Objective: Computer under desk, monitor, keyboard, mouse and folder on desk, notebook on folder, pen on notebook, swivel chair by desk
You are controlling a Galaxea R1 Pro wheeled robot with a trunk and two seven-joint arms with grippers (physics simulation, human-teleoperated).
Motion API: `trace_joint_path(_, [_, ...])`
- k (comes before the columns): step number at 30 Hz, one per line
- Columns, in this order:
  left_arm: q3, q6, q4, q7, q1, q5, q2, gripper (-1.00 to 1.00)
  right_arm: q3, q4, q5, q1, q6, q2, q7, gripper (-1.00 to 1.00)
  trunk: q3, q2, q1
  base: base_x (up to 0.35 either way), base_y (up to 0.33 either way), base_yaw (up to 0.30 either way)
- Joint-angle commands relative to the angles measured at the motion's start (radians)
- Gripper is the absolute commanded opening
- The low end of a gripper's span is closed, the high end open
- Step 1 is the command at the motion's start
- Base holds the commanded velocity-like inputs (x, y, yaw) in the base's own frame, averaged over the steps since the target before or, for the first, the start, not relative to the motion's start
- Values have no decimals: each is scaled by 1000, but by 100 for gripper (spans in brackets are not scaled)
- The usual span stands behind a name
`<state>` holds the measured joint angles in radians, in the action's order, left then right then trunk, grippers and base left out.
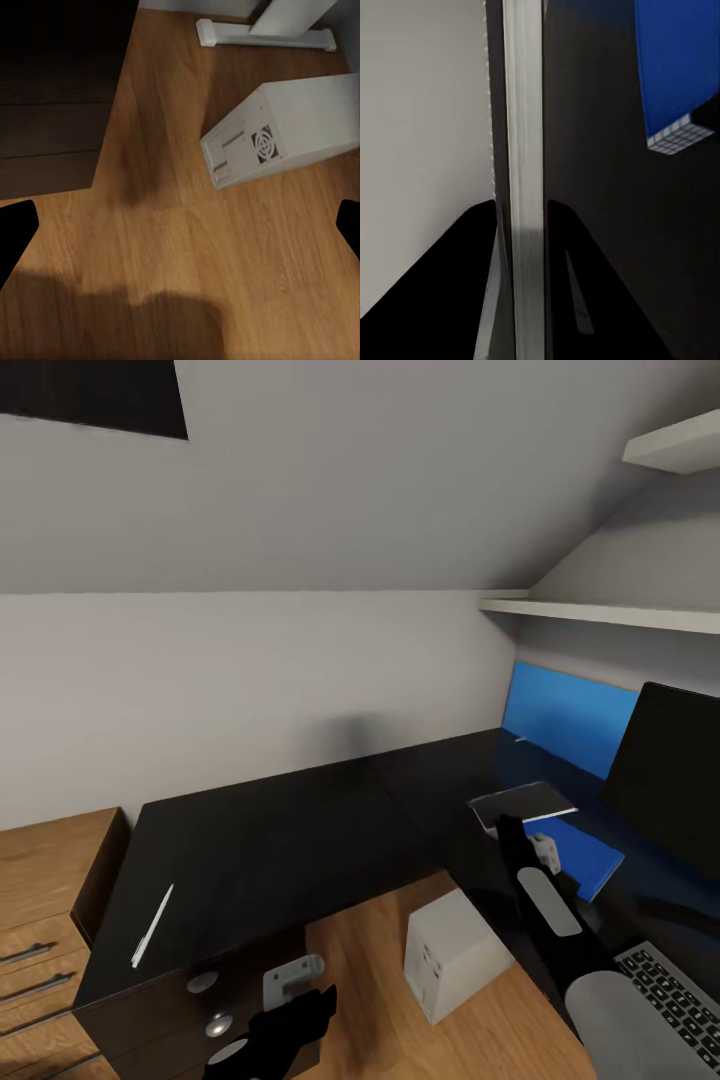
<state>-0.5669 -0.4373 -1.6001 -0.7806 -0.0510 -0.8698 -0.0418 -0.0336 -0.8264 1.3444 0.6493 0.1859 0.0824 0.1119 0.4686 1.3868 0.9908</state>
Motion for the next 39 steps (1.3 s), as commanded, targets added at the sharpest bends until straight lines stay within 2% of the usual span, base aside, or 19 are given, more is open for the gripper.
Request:
trace_joint_path(1, [-1, -2, -1, -8, -1, -6, -1, 100, 0, 0, 7, 1, 5, 1, 4, -100, 1, 1, 0, 0, 0, 0])
trace_joint_path(5, [-1, -1, -1, -7, -1, -7, -1, 100, 5, 4, 15, 1, 4, -3, 3, -100, 1, 1, 0, 0, 0, 0])
trace_joint_path(10, [-6, -1, -1, 0, -1, -9, 0, 100, 8, 18, 141, 1, 3, 0, 2, -100, 1, 1, 0, 139, 0, 0])
trace_joint_path(16, [-7, -2, -1, 1, -1, -10, 0, 100, 7, 51, 233, 0, 6, -5, 1, -100, 1, 1, 0, 120, 0, 0])
trace_joint_path(27, [-8, -1, -1, 1, -1, -11, 0, 100, 9, 66, 237, 0, 9, -2, 2, -100, 1, 1, 0, 156, 0, 0])
trace_joint_path(39, [-14, -1, -2, 1, -1, -11, 0, 100, 13, 91, 237, 0, 9, 2, 2, -100, 2, 1, 0, 15, 0, -20])
